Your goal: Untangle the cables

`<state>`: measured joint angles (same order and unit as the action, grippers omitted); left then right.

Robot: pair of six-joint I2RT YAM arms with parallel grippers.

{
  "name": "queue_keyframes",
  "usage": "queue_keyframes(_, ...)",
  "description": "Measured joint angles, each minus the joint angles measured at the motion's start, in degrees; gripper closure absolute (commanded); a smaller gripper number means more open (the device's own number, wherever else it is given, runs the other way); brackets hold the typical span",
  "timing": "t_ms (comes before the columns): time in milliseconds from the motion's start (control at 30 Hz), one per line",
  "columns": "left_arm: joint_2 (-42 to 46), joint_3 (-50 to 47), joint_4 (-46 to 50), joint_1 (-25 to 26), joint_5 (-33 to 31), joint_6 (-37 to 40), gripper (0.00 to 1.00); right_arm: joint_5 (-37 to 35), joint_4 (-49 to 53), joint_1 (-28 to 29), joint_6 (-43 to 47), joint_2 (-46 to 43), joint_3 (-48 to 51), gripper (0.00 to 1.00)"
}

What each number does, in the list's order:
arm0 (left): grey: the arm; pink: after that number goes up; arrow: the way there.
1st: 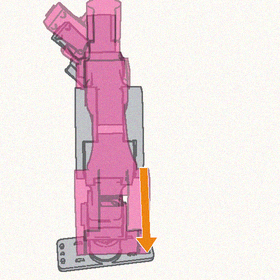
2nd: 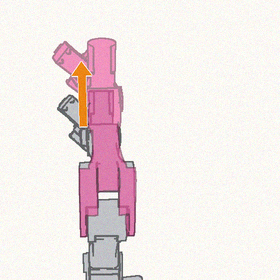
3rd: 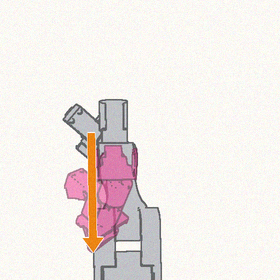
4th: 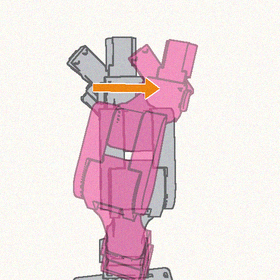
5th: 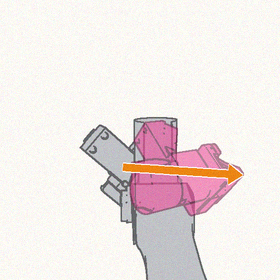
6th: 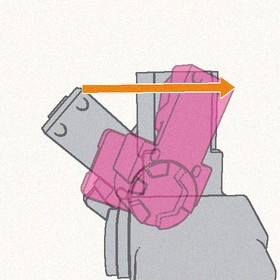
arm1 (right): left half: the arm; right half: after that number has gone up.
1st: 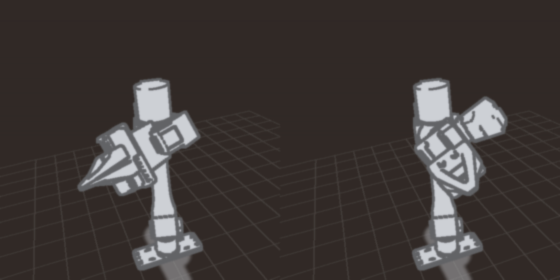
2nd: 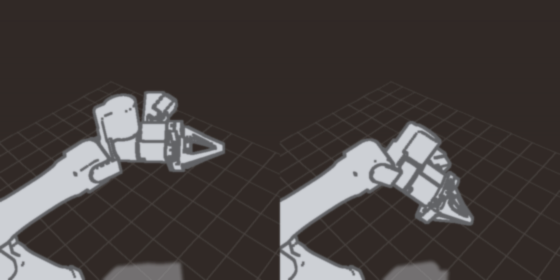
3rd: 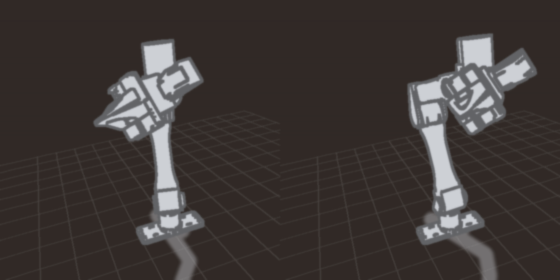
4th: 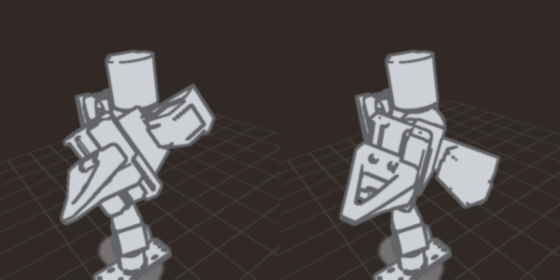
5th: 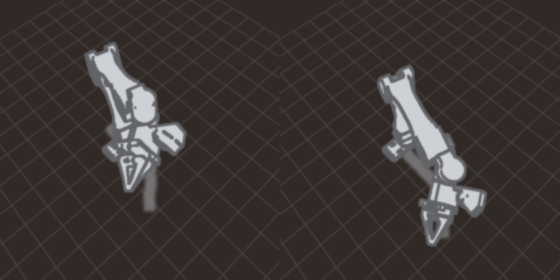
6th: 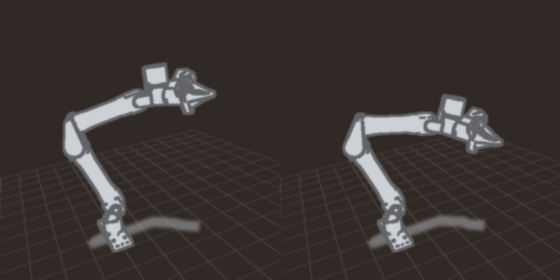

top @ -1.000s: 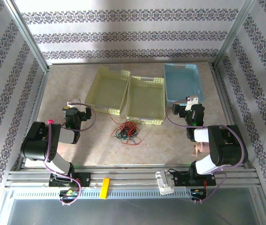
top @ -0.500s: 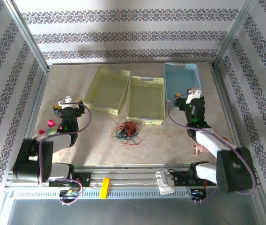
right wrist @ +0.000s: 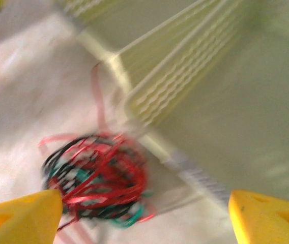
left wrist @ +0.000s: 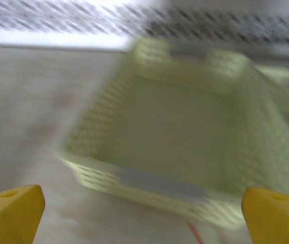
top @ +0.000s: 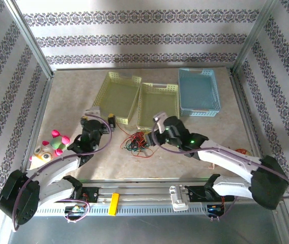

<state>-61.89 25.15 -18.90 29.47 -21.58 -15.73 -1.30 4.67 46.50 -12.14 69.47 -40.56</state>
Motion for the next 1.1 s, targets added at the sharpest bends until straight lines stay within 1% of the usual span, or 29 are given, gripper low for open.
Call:
queue_keyframes(67,-2.29,1.11,2.25,2.67,4.85,-1.18,0.01,1.75,2.23,1.57,-0.17,3.21,-1.73,0.21)
queue_keyframes(167,-4.02,1.57,4.61,5.11,10.56,-2.34,0.01,2.69,4.17,1.73,-1.09,6.38,-3.48,0.26)
queue_keyframes(267,-4.20,1.57,6.71,5.79,14.53,-2.62,0.01,3.04,4.68,1.62,-1.79,8.33,-5.09,0.29)
queue_keyframes(333,-4.26,1.60,7.34,5.95,16.83,-2.64,0.01,3.37,4.90,1.62,-2.40,9.51,-6.45,0.35)
queue_keyframes(467,-5.16,2.16,8.63,6.51,20.20,-2.64,0.01,3.54,4.98,0.68,-3.30,11.74,-8.48,0.38)
queue_keyframes(600,-6.10,2.99,9.18,6.82,22.03,-2.60,0.00,3.50,5.35,-0.66,-4.39,13.66,-9.57,0.43)
queue_keyframes(767,-7.85,4.24,9.53,7.61,23.17,-2.32,0.01,3.32,6.62,-0.90,-4.68,16.72,-11.45,0.47)
queue_keyframes(967,-9.07,4.90,9.51,9.20,23.54,-2.08,0.02,3.32,8.66,-0.90,-4.70,18.14,-11.91,0.48)
queue_keyframes(1100,-10.88,5.11,9.46,10.21,23.47,-2.08,0.05,3.34,9.75,-0.90,-4.70,18.14,-11.91,0.48)
